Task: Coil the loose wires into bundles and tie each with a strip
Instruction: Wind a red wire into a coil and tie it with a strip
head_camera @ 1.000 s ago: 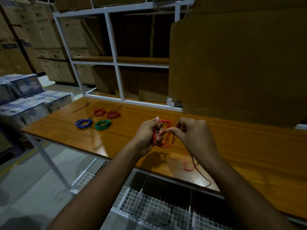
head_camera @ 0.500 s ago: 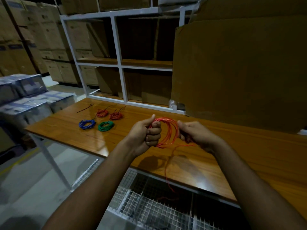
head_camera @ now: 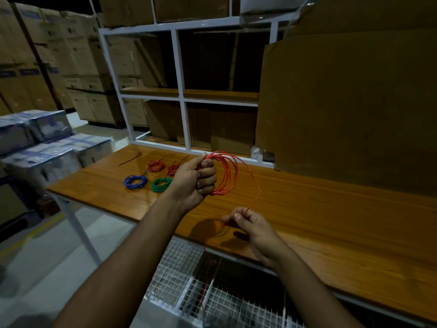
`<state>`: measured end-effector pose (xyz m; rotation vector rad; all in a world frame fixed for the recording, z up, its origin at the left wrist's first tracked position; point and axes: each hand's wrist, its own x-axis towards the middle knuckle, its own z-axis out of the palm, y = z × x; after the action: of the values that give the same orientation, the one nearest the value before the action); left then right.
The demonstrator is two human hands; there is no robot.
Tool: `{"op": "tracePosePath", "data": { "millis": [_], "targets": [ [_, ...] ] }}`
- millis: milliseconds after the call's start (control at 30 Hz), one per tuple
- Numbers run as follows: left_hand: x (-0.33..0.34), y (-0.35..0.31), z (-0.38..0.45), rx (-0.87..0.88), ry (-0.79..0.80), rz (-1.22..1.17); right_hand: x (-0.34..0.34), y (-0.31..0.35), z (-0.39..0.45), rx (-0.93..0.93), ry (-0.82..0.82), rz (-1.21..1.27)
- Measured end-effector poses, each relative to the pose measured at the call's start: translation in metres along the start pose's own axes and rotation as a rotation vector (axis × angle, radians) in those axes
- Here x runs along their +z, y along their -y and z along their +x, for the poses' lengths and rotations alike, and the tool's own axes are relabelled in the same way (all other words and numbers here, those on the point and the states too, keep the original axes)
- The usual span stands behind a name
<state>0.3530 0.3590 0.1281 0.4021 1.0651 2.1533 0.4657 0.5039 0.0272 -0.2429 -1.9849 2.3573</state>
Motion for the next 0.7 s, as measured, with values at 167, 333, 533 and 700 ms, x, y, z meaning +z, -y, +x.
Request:
{"op": "tracePosePath", "data": {
  "millis": [167,333,533,700],
  "targets": [
    [-0.016,-0.013,0.002,0.066,-0.006,-0.017,0.038,-0.003,-0.005,0.089,-0.185,-0.145],
    [-0.029,-0.017,0.004,0.097,-0.053,0.120,0.060,0.031,-0.022,-0.014,0.141,-1.171],
    [-0.034,-0.003,-0.003,0.027,-0.050,0.308,0.078,0.085,-0.031,-0.535,-0.165,-1.259],
    [-0.030,0.011,-0.016,-0.096,0.077,0.326,0.057,0.088,0.000,-0.746,-0.596,-1.265]
  ]
}}
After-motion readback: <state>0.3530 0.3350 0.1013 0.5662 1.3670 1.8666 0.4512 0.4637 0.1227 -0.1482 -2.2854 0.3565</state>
